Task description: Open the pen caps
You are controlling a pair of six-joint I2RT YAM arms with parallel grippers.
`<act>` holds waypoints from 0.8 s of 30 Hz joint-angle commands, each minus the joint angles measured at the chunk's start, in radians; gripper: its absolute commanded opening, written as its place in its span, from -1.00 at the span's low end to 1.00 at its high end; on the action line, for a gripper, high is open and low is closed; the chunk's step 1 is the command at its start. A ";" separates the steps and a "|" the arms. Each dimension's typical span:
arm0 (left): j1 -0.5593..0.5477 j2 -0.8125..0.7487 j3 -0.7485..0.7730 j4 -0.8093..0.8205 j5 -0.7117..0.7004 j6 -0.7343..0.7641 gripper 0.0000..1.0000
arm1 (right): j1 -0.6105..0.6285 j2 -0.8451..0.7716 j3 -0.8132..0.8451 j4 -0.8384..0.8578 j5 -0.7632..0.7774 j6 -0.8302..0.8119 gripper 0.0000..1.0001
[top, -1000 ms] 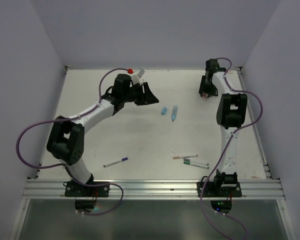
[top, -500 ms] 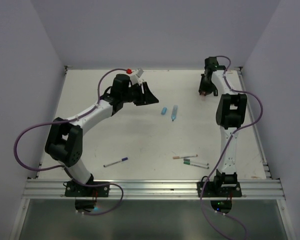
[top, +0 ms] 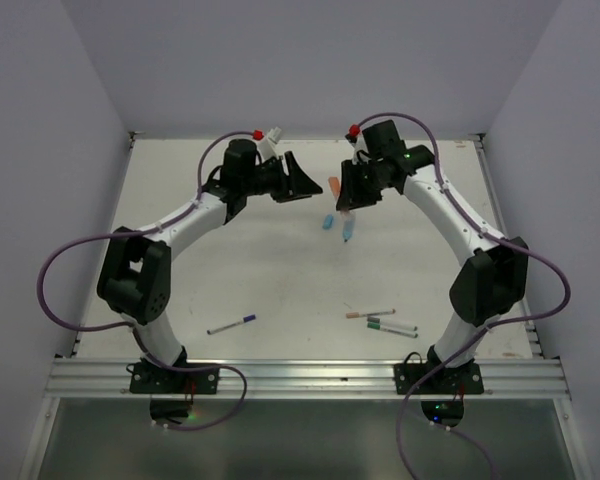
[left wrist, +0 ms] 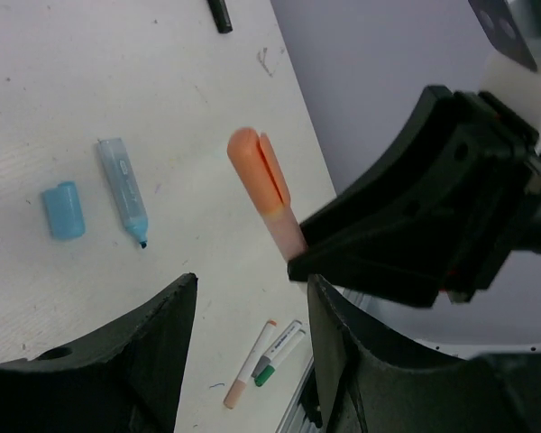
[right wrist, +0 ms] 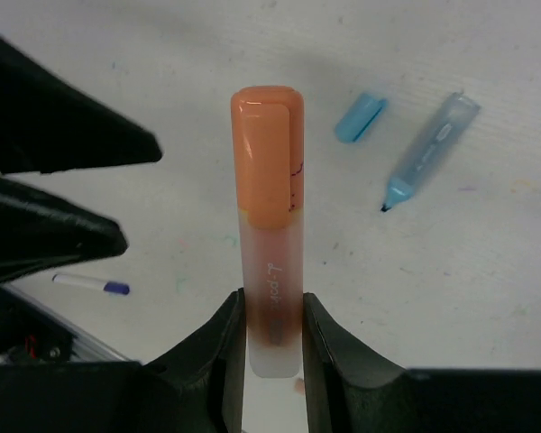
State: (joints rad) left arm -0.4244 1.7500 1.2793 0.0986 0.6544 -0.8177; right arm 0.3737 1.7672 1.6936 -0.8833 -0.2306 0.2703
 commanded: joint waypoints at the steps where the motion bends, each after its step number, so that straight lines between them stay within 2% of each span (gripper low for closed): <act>1: 0.009 0.003 0.032 0.026 0.033 -0.031 0.11 | 0.048 -0.066 -0.066 -0.029 -0.055 0.010 -1.00; 9: 0.006 0.014 0.012 0.015 0.041 -0.064 0.12 | 0.103 -0.106 -0.107 -0.008 -0.044 0.040 -1.00; 15: -0.010 0.039 0.008 -0.068 0.016 -0.089 0.14 | 0.136 -0.080 -0.071 -0.003 -0.032 0.049 -1.00; 24: -0.024 0.060 -0.003 -0.039 0.028 -0.149 0.16 | 0.146 -0.054 -0.012 -0.011 -0.013 0.056 -1.00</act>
State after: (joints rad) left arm -0.4423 1.8076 1.2781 0.0391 0.6624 -0.9276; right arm 0.5167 1.7103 1.6279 -0.8993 -0.2523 0.3145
